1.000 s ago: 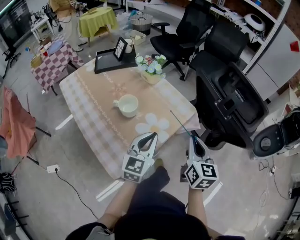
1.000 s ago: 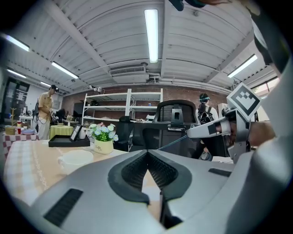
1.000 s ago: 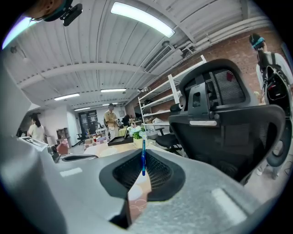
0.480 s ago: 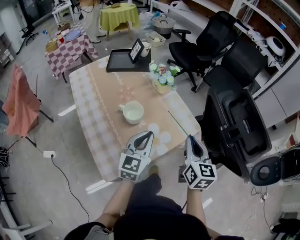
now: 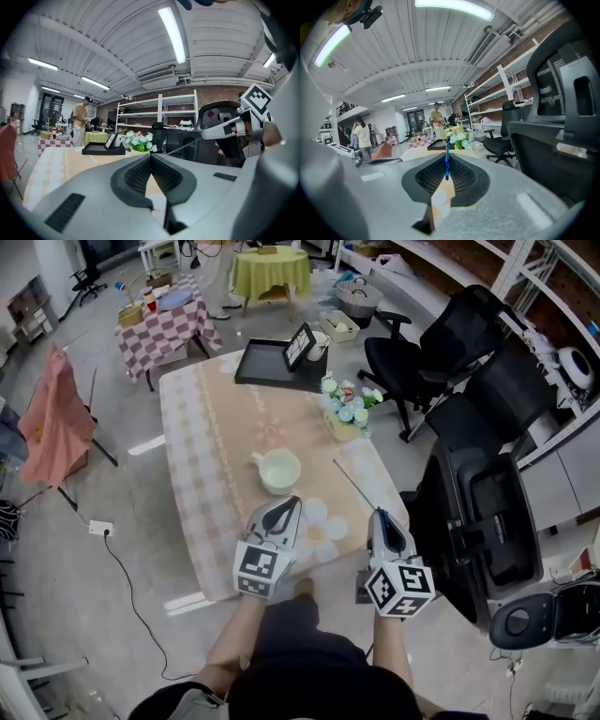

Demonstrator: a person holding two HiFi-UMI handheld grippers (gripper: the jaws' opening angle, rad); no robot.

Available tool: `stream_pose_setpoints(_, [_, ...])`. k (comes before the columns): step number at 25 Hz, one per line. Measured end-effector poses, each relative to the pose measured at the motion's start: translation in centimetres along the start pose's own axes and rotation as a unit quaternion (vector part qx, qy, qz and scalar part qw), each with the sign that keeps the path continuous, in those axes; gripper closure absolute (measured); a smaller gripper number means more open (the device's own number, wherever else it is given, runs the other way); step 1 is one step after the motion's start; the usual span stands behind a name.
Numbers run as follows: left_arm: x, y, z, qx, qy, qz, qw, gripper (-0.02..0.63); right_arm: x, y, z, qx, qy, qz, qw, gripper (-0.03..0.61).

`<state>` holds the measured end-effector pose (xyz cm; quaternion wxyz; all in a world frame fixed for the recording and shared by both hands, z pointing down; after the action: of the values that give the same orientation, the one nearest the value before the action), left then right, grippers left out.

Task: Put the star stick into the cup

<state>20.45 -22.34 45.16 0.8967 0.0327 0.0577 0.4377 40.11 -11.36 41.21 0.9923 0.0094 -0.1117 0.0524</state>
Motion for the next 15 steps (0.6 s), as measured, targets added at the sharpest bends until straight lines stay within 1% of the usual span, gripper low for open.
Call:
stream_pose_setpoints(8, [-2.3, 2.1, -0.5, 0.000, -0.010, -0.059, 0.9982, 0.603, -1.6, -3.0, 0.0, -0.002, -0.013, -0.050, 0.999, 0.558])
stream_pose_setpoints(15, [-3.6, 3.3, -0.6, -0.001, -0.013, -0.095, 0.9954, 0.603, -3.4, -4.7, 0.1, -0.008, -0.016, -0.090, 0.996, 0.558])
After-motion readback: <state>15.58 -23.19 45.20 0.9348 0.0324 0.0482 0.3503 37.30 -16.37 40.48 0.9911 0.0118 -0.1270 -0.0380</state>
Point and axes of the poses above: the fingertips, and each gripper's own axes: y backward along the fingers, x to its right, z out of its underside, the point moved 8 cm from there along y, backward along the fingers, and after that the axes turned 15 degrees about x, right-handed, at the moved point
